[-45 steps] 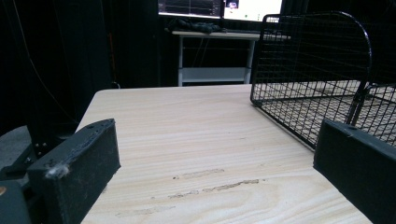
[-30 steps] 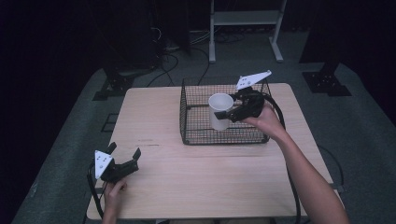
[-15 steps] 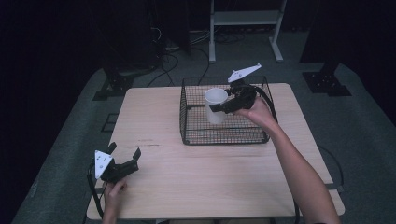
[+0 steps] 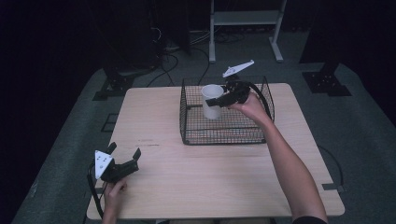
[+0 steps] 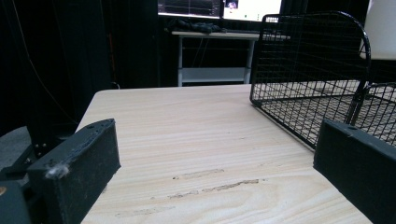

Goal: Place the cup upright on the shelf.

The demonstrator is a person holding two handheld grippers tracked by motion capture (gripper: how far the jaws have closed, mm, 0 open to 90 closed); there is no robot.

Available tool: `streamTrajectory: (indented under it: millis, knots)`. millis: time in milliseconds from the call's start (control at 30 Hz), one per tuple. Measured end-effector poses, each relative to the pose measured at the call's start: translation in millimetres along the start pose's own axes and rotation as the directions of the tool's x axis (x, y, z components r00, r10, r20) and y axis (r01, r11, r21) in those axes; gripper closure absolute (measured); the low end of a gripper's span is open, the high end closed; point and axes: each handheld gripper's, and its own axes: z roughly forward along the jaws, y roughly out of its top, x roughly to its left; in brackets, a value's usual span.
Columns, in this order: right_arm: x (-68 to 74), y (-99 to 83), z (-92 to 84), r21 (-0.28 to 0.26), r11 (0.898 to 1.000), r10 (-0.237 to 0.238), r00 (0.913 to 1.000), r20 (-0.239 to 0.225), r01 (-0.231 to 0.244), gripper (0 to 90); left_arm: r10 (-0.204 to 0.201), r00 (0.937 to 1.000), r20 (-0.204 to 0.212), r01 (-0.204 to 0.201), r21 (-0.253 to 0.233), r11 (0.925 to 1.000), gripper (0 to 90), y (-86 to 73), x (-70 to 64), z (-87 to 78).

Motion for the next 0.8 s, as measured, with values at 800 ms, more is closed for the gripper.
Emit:
streamTrajectory:
  millis: [800]
  knots:
    - [-31.0,-21.4,27.4,0.052,0.995,0.081,0.9967,0.003,-0.081,19.5,0.005,1.0000,-0.001,-0.005,0.001,1.0000,0.0,0.0,-0.6,0.2]
